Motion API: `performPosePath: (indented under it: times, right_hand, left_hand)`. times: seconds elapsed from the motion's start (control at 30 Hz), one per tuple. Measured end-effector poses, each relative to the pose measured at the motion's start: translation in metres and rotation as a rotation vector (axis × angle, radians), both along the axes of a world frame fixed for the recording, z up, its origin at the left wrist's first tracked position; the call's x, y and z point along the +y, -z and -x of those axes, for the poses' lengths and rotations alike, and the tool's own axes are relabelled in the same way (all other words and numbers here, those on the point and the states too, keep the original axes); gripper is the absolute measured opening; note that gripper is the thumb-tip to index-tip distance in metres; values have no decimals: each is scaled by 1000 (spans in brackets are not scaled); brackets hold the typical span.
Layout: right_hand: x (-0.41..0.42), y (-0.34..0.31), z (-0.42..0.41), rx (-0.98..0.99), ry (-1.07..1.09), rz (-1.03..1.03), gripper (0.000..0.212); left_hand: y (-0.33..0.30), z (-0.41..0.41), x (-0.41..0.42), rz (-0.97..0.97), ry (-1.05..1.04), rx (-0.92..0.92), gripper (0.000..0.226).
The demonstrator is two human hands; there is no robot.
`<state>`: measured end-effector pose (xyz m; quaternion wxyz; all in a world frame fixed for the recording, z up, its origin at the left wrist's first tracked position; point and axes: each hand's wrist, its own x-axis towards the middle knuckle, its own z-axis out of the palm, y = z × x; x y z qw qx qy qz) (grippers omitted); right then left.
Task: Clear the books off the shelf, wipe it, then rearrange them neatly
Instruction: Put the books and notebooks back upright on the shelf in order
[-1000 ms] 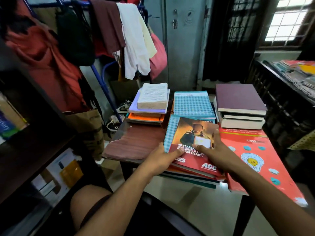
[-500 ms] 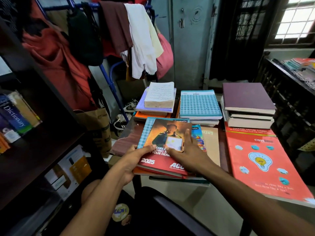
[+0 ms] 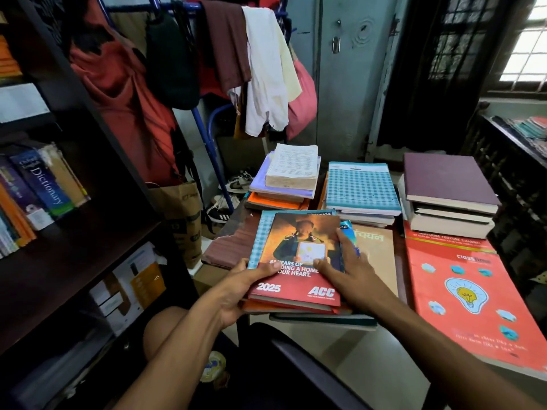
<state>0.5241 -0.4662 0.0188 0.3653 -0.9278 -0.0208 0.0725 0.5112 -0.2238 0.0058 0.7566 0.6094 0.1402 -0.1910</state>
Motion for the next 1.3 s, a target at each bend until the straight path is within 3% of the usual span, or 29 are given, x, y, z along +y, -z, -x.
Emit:
performPosePath:
  times: [0.1,0.2,0.4,0.6,0.73,0.93,1.03,1.17,1.3]
  right_hand:
    - [7,3,1,-83,-31,64,85]
    - [14,3,-2,-43,-71,43,89]
    - [40,-6,-3,-37,-61,-292,97]
    - [73,-23,-17,-8,-120,-666,94]
    - [129,-38,-3,-92,-265,-732,94]
    - [264,-33,31,33,-536,-865,95]
    - [351,-28,66,151,-709,-810,102]
    - [432,-21,101,293,-929,-604,90]
    - [482,-15,129,11,-1067,-175,71]
  left_hand:
    - [0,1,4,-20,8,-1,89]
    - [-2,-1,4,-48,-68,-10,83]
    - [2,0,15,-2,-114,5,86]
    - [-19,16,35,40,-258,-51,65]
    - [-47,47,87,-75,-413,-153,70]
    - [-71,132,196,-242,-726,-159,65]
    - [-65,199,254,-299,-946,-100,53]
    - [-41,267,300,-288,-1189,-44,55]
    - [-20,301,323,-272,-1347,-37,68]
